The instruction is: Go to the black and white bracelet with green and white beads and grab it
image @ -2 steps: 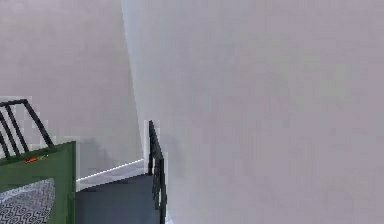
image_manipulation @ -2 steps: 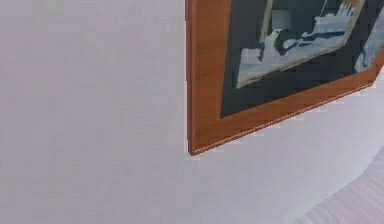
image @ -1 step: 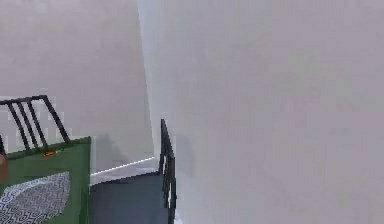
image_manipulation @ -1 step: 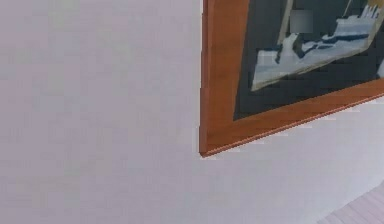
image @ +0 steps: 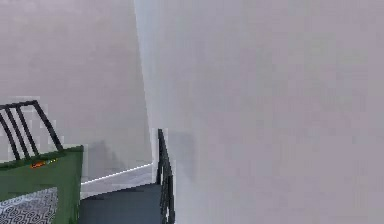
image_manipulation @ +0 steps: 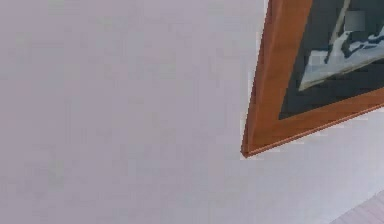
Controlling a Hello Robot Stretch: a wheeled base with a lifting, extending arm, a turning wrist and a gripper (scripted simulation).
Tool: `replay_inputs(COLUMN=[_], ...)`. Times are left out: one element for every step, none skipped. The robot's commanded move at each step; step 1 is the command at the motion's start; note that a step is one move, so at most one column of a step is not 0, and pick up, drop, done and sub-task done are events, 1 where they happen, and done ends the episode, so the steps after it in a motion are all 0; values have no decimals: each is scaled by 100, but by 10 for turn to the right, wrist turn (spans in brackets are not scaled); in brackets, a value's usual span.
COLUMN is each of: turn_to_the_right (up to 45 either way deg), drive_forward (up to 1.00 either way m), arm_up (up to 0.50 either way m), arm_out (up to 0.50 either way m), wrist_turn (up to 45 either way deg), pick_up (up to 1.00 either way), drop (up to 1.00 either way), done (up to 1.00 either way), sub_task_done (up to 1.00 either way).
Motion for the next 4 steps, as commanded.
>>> replay_inputs(turn_to_the_right=[-450,-450,-450,-240], drive_forward=[0,0,0,0], arm_up=[0,0,0,0], arm_out=[0,0,0,0], wrist_turn=[0,0,0,0], pick_up=[0,0,0,0], drop=[0,0,0,0], done=[0,0,0,0], sub_task_done=[0,0,0,0])
